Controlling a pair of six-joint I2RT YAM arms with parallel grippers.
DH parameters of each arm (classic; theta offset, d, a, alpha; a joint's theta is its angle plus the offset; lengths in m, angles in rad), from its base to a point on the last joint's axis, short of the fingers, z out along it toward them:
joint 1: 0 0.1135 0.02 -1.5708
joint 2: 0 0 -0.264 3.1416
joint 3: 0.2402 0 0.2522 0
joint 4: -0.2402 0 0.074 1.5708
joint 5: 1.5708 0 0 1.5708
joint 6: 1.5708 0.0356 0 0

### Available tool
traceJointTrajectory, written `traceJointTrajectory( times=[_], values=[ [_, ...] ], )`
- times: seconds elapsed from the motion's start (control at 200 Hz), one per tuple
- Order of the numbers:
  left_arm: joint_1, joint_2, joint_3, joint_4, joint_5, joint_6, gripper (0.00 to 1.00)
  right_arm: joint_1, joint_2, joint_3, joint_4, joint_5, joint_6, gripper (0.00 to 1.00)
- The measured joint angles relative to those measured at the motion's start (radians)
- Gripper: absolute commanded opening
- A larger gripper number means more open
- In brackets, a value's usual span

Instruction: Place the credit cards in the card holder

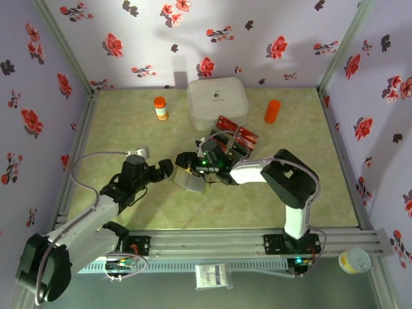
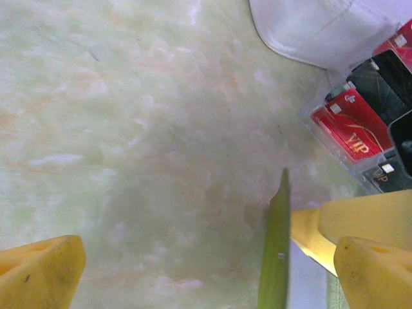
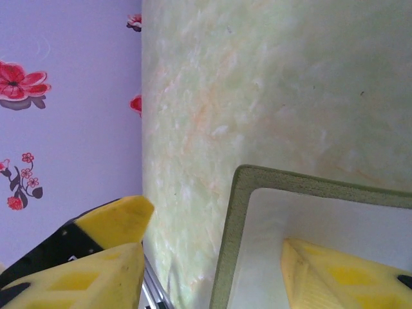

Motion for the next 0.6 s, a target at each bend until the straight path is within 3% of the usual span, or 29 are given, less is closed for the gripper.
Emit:
traceJointTrajectory(
  times=[0.295,0.6],
  values=[
    [0.013,-0.051,-0.009,-0.108,0.005,0.022,1.00,0.000,0.101,0.026,0.058,0.000,0.034,0.58],
    [-0.002,0.119,-0.009,-0.097,0.036,0.064,0.99,-0.002,0.104,0.017,0.102,-0.011,0.044,0.58]
  ],
)
